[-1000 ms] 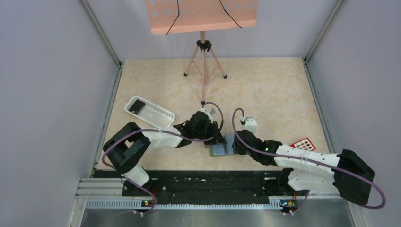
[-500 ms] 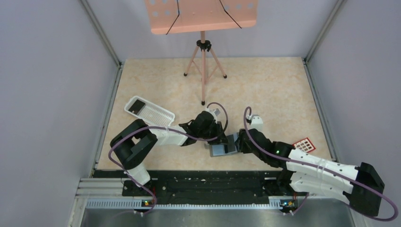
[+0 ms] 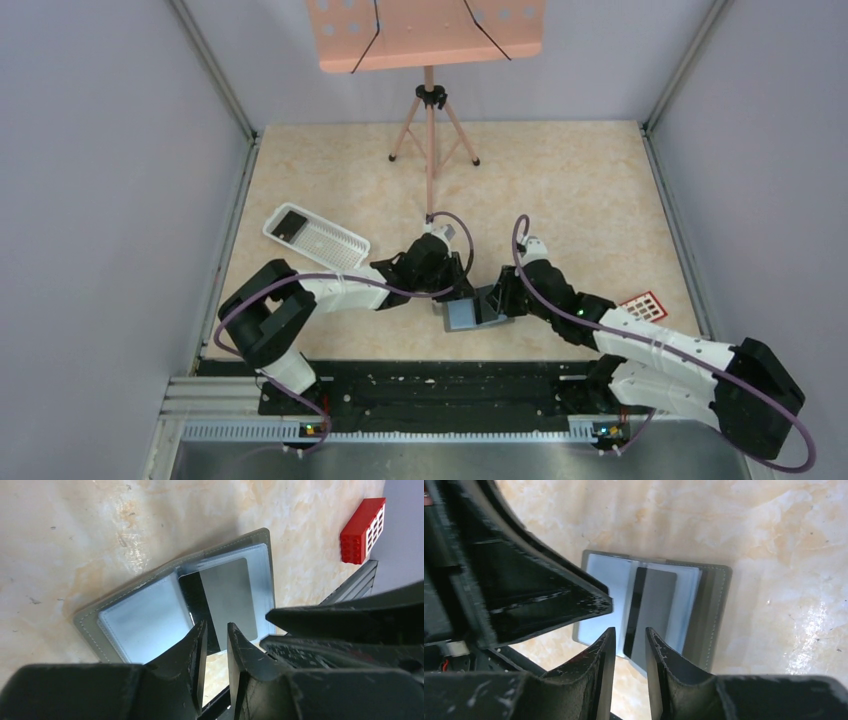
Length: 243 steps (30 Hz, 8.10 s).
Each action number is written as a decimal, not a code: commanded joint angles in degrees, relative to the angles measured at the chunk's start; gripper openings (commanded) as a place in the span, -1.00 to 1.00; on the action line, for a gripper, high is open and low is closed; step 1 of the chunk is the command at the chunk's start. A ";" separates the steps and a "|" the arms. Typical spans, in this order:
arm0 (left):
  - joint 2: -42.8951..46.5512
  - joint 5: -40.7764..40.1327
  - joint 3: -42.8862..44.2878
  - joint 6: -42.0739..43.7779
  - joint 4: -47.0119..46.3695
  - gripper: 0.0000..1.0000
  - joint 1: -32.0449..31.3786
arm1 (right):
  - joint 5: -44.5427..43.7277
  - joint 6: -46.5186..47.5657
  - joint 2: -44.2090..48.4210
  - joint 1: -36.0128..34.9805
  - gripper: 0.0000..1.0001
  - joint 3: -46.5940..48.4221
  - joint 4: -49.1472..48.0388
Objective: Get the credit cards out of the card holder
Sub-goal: Remove the credit card from the card holder.
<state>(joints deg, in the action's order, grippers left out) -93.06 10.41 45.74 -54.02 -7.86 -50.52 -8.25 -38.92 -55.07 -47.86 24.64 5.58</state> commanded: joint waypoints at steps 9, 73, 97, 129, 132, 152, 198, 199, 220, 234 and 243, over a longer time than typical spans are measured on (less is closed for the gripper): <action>-0.42 -1.05 -0.96 0.43 -1.03 -0.43 -0.10 | 8.51 0.05 -5.04 7.60 -0.46 -6.61 -9.23; -4.19 3.88 -7.32 -4.69 -18.92 -1.00 -0.72 | 6.21 -2.34 -6.24 8.60 -0.48 -10.99 -10.51; 13.96 -3.87 -12.29 -0.15 -1.62 -1.00 1.06 | 10.36 9.86 4.01 8.92 -0.19 -6.47 -11.18; 36.88 -15.02 -13.85 -34.40 8.41 -1.00 1.03 | 21.44 74.12 14.73 -7.21 0.07 -18.69 -46.93; 35.90 -12.76 -13.85 -34.97 5.27 -1.00 1.04 | 19.34 75.41 11.46 -8.49 0.06 -17.44 -46.94; 30.95 -2.79 -14.53 -32.14 -4.13 -0.80 1.04 | 13.16 78.31 8.82 -9.72 -1.00 -19.93 -54.95; 31.09 18.21 2.59 43.71 19.12 -0.09 1.03 | 38.13 36.00 11.77 0.29 -1.00 -0.55 -21.45; 30.73 18.96 2.65 43.85 18.93 -0.12 1.04 | 38.21 35.34 11.26 0.35 -1.00 -0.36 -21.67; 45.70 -2.38 -11.97 16.99 -6.41 -1.00 1.06 | 23.91 6.34 13.57 0.39 0.22 -10.45 -44.79; 52.63 -8.95 -21.87 2.07 -25.99 -1.00 1.04 | 24.47 -11.19 1.27 0.33 0.34 -11.74 -68.03; 50.92 -7.95 -21.77 1.34 -27.32 -1.00 1.04 | 26.08 -12.29 -1.88 0.33 0.14 -11.04 -73.37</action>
<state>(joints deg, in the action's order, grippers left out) -41.56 2.07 22.81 -51.66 -30.85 -49.47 16.78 -50.15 -56.38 -47.70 12.36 -60.75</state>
